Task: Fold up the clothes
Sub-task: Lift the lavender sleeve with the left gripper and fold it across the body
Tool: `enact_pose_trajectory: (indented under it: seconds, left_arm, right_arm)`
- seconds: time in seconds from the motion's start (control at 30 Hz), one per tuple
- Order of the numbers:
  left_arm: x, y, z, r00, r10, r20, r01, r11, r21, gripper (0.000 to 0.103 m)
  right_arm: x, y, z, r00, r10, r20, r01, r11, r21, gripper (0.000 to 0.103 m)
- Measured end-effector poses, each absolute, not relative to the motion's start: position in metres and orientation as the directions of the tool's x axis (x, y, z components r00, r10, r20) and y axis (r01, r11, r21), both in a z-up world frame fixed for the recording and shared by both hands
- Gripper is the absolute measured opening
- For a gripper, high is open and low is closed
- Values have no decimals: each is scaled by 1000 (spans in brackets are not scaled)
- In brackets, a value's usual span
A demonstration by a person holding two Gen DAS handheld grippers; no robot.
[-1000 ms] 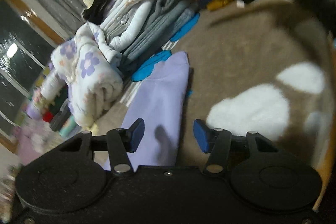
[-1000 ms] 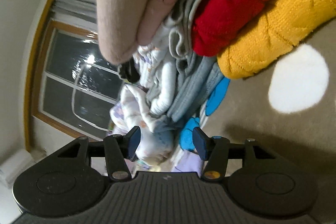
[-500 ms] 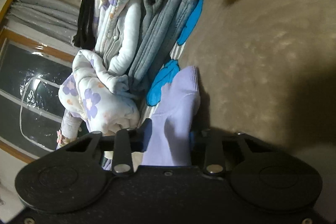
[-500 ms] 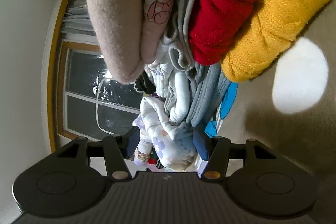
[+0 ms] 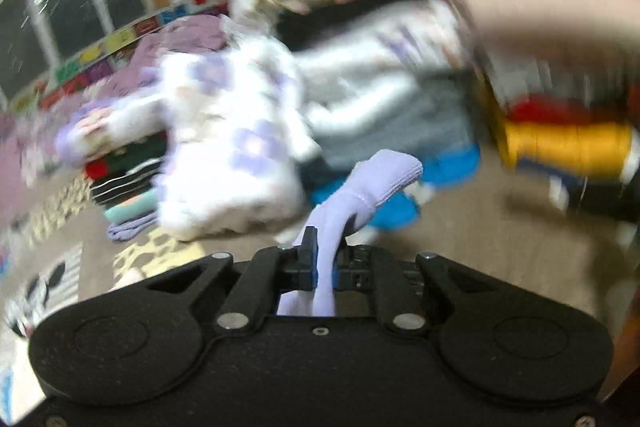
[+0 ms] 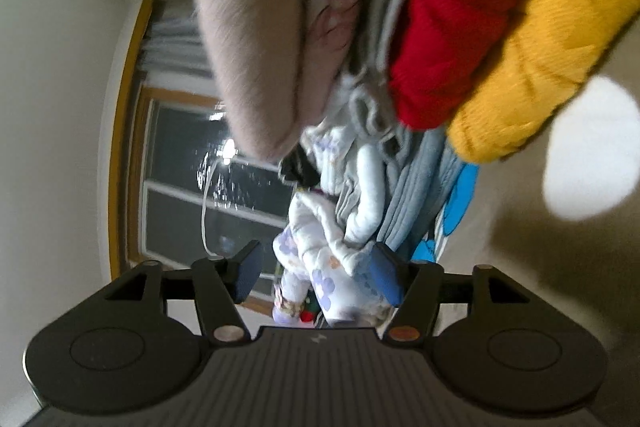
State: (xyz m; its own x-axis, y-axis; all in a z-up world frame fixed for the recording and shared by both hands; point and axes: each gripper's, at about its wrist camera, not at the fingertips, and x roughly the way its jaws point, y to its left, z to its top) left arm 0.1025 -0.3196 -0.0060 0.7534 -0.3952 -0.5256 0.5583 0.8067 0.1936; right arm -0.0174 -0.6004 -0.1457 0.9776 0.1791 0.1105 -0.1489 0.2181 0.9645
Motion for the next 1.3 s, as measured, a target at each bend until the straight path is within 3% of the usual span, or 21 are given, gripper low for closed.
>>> enact_pose_trajectory:
  seconds: [0.2, 0.53, 0.73, 0.83, 0.9, 1.07, 1.3]
  left_arm:
    - [110, -219, 48, 773, -444, -453, 473, 879, -54, 6]
    - [99, -120, 63, 833, -406, -375, 339, 911, -234, 6]
    - [92, -88, 65, 840, -415, -349, 328, 901, -283, 6]
    - [89, -72, 63, 848, -409, -338, 313, 899, -305, 6]
    - [88, -61, 61, 850, -406, -335, 306, 899, -314, 5]
    - [91, -39, 50, 854, -387, -348, 276, 904, -328, 5]
    - [88, -5, 34, 863, -363, -352, 234, 904, -358, 5]
  right_arm:
    - [-1, -530, -110, 937, 349, 21, -191, 460, 867, 66]
    - [-20, -326, -69, 800, 545, -250, -420, 807, 414, 70]
    - [-46, -245, -75, 811, 395, -432, -437, 899, 2, 70]
    - [-56, -223, -87, 804, 343, -486, -451, 884, -122, 68]
    - [-61, -216, -93, 801, 326, -503, -457, 875, -158, 66]
    - [-62, -206, -99, 819, 277, -502, -430, 876, -219, 49]
    - [-62, -200, -108, 814, 255, -522, -440, 857, -268, 45]
